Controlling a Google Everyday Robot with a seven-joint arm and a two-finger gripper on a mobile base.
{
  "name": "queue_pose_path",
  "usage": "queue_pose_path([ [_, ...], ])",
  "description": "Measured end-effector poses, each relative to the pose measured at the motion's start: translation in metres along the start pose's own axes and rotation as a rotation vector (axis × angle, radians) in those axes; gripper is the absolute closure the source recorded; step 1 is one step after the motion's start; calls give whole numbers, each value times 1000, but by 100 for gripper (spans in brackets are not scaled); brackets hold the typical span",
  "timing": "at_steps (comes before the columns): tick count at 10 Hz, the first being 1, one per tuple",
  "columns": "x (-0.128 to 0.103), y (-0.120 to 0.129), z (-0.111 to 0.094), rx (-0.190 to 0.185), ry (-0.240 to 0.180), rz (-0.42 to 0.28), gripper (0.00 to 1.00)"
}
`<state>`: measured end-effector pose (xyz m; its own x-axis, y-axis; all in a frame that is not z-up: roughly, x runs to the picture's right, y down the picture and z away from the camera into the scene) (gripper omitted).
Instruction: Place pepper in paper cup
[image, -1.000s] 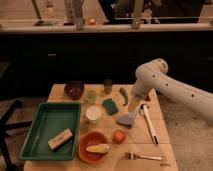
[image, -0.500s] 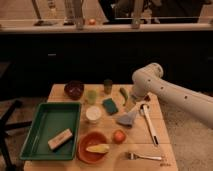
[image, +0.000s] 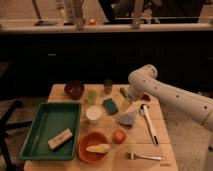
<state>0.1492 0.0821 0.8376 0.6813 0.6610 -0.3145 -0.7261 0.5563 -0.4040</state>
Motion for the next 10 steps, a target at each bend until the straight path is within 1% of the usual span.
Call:
queue_pose_path([
  [4, -7, -15, 24, 8, 6, 86, 20],
  [7, -6, -27, 41, 17, 9, 152, 20],
  [10, -11, -37, 58, 18, 18, 196, 20],
])
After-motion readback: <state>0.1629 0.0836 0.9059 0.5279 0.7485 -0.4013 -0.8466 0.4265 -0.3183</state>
